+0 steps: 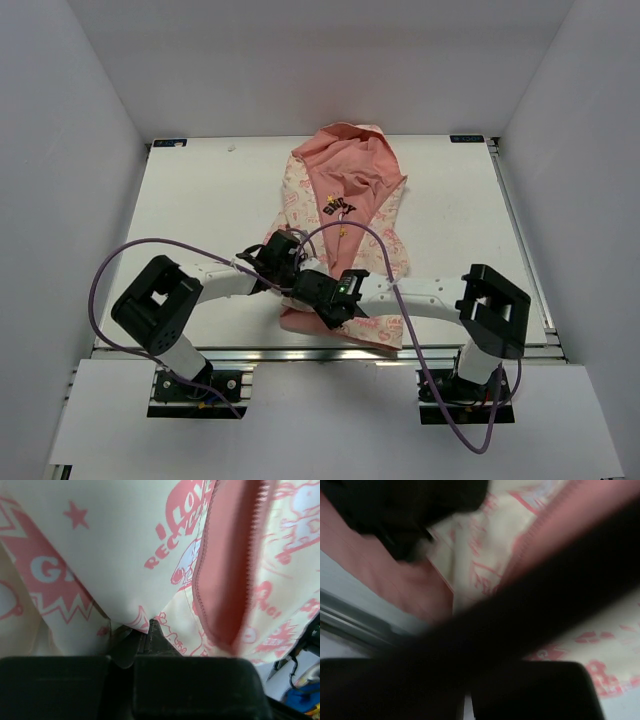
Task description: Zip up the jacket
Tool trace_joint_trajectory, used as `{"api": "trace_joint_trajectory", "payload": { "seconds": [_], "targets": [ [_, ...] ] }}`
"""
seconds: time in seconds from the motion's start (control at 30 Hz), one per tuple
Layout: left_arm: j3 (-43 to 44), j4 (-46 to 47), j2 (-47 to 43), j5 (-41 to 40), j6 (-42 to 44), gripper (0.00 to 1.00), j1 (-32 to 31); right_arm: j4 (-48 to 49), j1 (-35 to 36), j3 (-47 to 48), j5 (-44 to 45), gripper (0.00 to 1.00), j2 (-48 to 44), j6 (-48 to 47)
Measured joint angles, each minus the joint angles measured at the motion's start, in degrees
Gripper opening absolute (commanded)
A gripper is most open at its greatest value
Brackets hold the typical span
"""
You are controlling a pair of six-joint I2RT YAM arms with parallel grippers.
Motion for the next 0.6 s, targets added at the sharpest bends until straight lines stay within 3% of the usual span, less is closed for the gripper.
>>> {"api": "trace_joint_trajectory", "payload": {
  "seconds": [0.07, 0.1, 0.13, 0.2, 0.33, 0.6],
  "targets": [
    [-0.2, 0.7, 0.4, 0.2, -0.6, 0.00, 0.2, 4.5, -0.2, -1.1, -2.1, 0.12, 0.9, -0.5],
    [-0.2, 0.8, 0.4, 0.2, -0.7, 0.00, 0.2, 6.0, -0.2, -1.5, -2.9, 0.28, 1.2, -0.5],
    [-0.2, 0.9, 0.4, 0.2, -0.8, 0.00, 0.2, 7.4, -0.3, -2.0, -3.8, 0.67, 1.3, -0.4],
    [-0.4, 1.3, 0.5, 0.2, -1.1, 0.00, 0.2, 9.9, -0.3, -3.1, -5.9, 0.86, 1.0, -0.1],
    [-0.6, 1.9, 0.5, 0.2, -1.1, 0.00, 0.2, 15.3, -0.2, -8.9, -9.1, 0.89, -4.0, 1.1],
    [-0.4, 2.9, 1.4, 0.2, -1.4, 0.00, 0.1, 17.5, -2.0, -25.2, -12.8, 0.89, -22.8, 8.7]
  ]
}}
